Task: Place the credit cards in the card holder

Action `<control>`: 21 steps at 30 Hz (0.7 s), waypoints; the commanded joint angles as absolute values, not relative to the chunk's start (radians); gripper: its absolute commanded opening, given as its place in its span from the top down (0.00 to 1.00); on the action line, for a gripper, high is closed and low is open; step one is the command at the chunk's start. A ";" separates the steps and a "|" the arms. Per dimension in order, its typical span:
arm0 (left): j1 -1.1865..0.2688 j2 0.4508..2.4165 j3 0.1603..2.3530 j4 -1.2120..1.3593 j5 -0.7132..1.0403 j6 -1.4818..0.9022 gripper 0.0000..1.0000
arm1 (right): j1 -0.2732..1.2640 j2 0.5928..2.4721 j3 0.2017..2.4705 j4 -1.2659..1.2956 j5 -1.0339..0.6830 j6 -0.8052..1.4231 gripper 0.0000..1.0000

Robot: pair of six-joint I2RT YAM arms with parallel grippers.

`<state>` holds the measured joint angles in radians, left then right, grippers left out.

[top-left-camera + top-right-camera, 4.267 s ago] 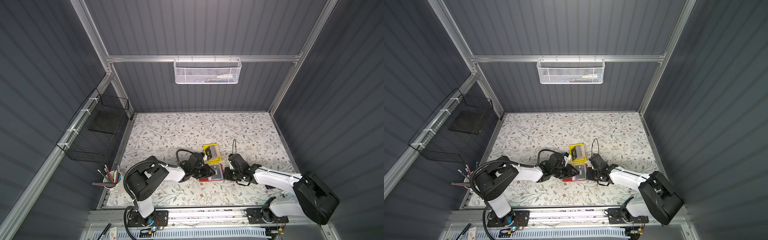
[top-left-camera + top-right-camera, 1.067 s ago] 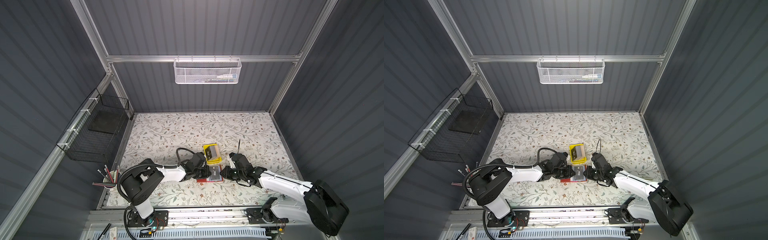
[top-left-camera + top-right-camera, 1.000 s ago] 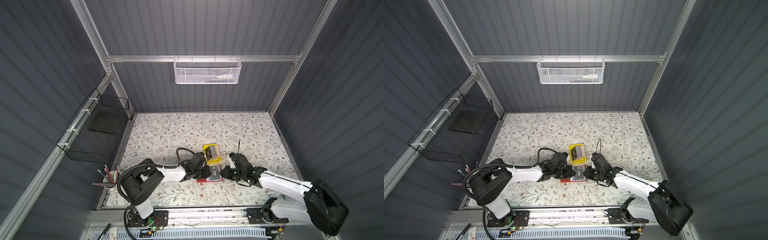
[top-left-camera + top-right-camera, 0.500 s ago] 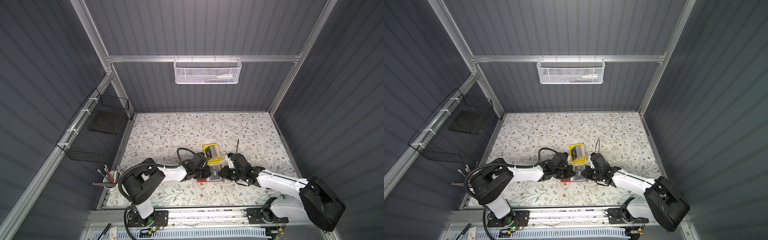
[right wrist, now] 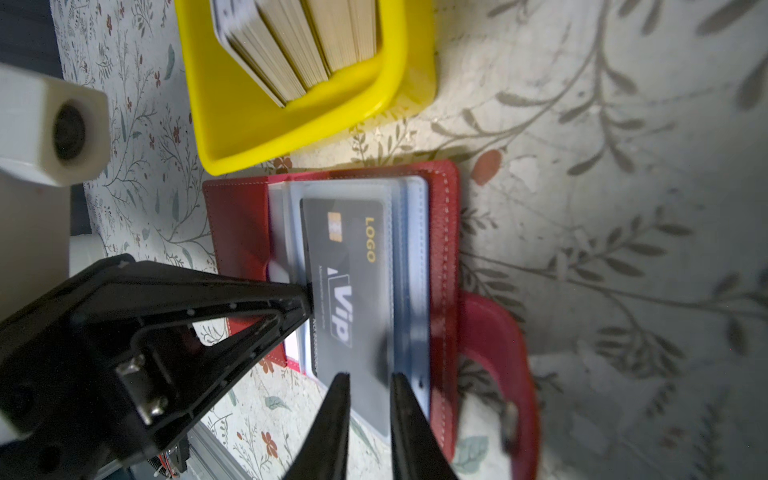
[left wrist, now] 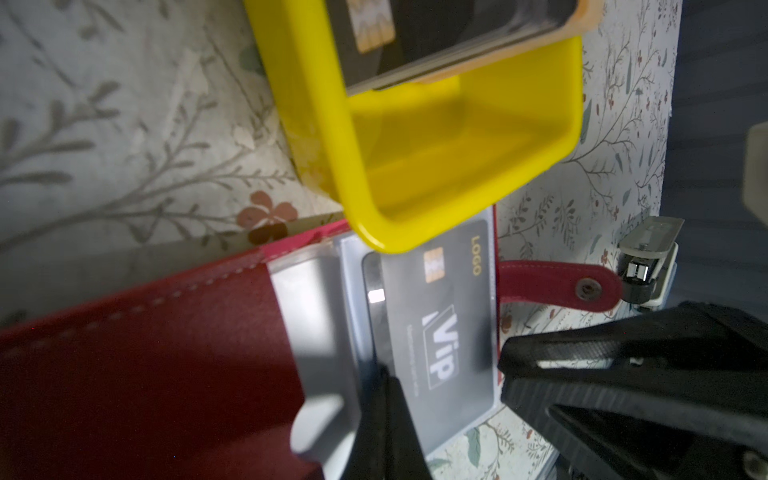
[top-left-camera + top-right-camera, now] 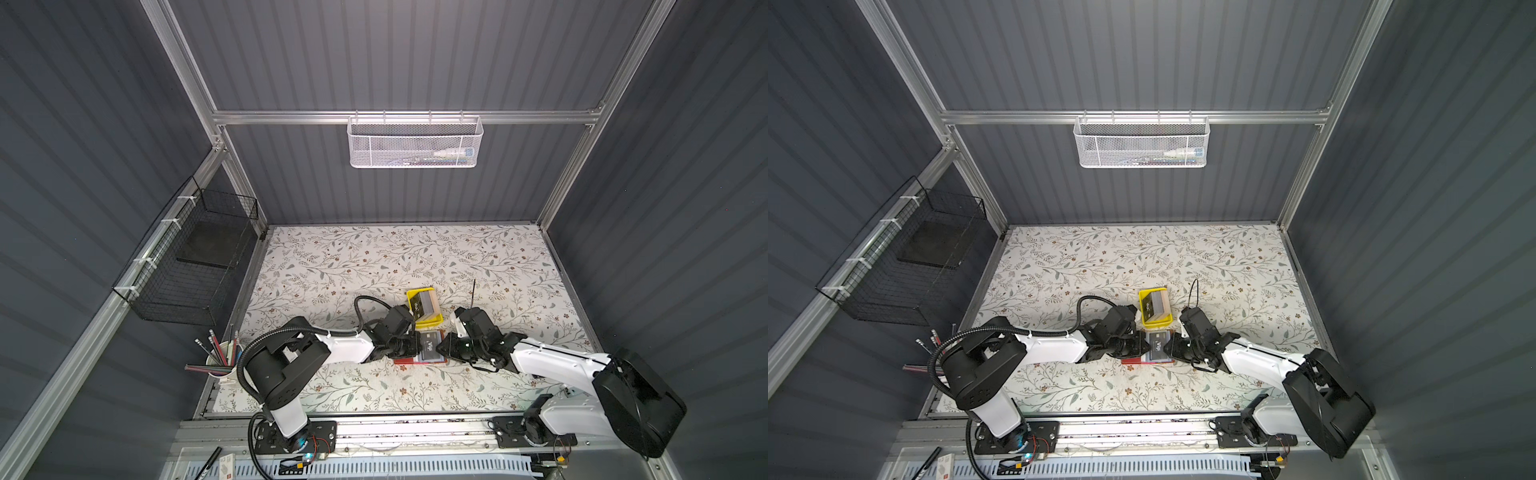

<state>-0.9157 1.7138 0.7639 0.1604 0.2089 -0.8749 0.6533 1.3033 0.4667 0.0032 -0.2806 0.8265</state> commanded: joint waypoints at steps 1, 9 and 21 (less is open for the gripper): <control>-0.920 1.732 0.757 0.112 0.192 -0.870 0.96 | 0.654 1.317 0.469 -0.006 -0.273 0.823 0.78; -0.922 1.733 0.756 0.112 0.192 -0.872 0.96 | 0.655 1.320 0.467 -0.010 -0.265 0.823 0.78; -0.922 1.735 0.755 0.118 0.193 -0.873 0.96 | 0.655 1.307 0.469 -0.024 -0.256 0.817 0.78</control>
<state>-0.9161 1.7138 0.7639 0.1608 0.2085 -0.8749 0.6533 1.3163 0.4667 -0.0063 -0.2653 0.8261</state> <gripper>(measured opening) 0.047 0.221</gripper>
